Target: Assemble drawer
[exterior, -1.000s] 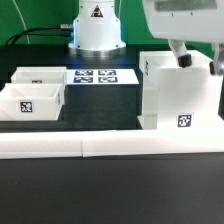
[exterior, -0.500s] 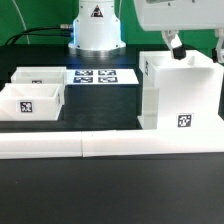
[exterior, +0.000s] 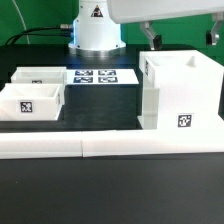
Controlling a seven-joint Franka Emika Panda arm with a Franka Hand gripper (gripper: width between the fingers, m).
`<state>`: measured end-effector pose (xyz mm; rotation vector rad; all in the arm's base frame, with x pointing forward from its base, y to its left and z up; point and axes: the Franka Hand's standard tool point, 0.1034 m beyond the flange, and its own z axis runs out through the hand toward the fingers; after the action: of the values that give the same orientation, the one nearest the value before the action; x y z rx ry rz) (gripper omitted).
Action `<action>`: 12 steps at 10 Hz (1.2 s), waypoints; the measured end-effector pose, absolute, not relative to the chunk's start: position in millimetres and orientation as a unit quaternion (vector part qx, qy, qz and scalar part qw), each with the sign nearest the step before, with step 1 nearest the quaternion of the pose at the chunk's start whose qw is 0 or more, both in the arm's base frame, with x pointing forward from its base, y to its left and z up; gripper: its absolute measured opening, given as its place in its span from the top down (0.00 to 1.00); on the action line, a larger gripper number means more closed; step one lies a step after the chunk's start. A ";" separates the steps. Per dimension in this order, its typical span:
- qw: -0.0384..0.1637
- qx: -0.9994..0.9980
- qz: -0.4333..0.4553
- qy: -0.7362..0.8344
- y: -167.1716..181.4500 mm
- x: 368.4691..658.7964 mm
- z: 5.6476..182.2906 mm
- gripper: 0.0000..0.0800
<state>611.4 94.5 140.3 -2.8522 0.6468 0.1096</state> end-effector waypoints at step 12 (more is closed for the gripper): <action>0.094 -0.993 0.021 0.061 -5.4 564.4 142.1 0.19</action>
Offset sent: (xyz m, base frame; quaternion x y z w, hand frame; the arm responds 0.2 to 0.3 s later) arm -0.0367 -0.0440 0.0147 -0.0755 -0.0802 -0.1663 0.9799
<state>564.4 -5.4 142.1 -2.9469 0.1817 0.0617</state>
